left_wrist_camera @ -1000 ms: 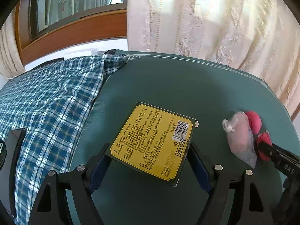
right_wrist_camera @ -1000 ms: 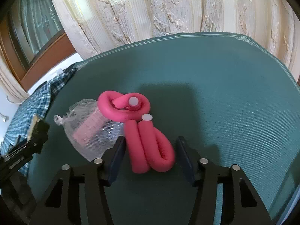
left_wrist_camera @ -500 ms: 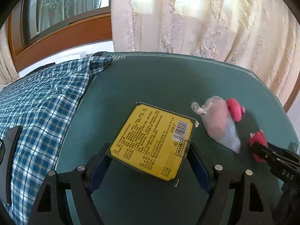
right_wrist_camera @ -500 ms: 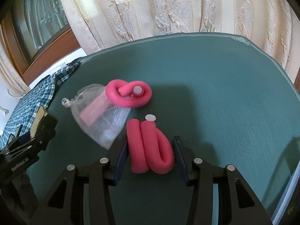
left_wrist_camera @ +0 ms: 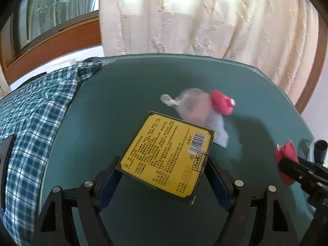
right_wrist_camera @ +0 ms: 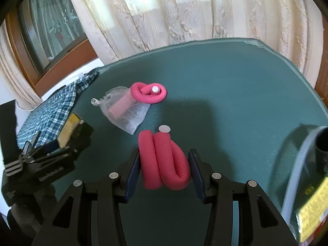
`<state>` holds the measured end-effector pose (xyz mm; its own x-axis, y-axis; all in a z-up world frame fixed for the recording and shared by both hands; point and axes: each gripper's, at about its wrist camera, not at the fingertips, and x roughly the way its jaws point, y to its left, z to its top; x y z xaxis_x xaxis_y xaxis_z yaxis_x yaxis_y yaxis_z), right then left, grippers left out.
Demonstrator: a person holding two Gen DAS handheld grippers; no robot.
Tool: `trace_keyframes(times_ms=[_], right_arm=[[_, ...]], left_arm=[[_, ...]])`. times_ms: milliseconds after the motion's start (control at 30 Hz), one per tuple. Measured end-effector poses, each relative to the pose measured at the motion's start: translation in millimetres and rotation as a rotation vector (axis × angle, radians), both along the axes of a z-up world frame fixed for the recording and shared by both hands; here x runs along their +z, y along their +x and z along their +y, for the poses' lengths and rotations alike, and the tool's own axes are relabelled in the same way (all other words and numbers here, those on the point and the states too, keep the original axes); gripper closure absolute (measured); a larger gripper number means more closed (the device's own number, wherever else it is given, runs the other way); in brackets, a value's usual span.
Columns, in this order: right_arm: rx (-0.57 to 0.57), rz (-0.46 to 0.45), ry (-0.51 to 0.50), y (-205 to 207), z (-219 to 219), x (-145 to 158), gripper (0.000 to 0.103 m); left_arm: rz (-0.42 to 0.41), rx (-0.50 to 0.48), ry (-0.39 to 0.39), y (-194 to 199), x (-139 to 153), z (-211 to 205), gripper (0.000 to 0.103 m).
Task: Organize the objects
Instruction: 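Carry the yellow box and pink curler into the basin and open both tools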
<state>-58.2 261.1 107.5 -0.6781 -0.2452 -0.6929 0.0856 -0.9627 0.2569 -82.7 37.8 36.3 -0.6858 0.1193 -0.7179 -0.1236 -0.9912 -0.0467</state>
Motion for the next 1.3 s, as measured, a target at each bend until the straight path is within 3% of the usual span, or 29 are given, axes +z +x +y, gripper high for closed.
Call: trace_keyframes(times_ms=[300, 633, 967, 1300], right_arm=[[-0.075, 0.073, -0.015, 44.8, 39.4, 25.6, 0.055], [-0.298, 0.143, 0.058, 84.9, 115.9, 39.4, 0.055], [-0.456, 0.124, 0.101, 96.3, 180.3, 30.2, 0.055], [-0.471, 0.071, 0.088, 90.3, 205.0, 13.6, 0.054]], left_arm=[[0.0, -0.093, -0.008, 20.0, 6.8, 39.7, 0.02], [0.001, -0.204, -0.03, 39.6, 15.8, 87.4, 0.02], [0.006, -0.288, -0.052, 56.3, 21.0, 126.9, 0.02], [0.007, -0.326, -0.063, 65.7, 24.1, 151.7, 0.02]])
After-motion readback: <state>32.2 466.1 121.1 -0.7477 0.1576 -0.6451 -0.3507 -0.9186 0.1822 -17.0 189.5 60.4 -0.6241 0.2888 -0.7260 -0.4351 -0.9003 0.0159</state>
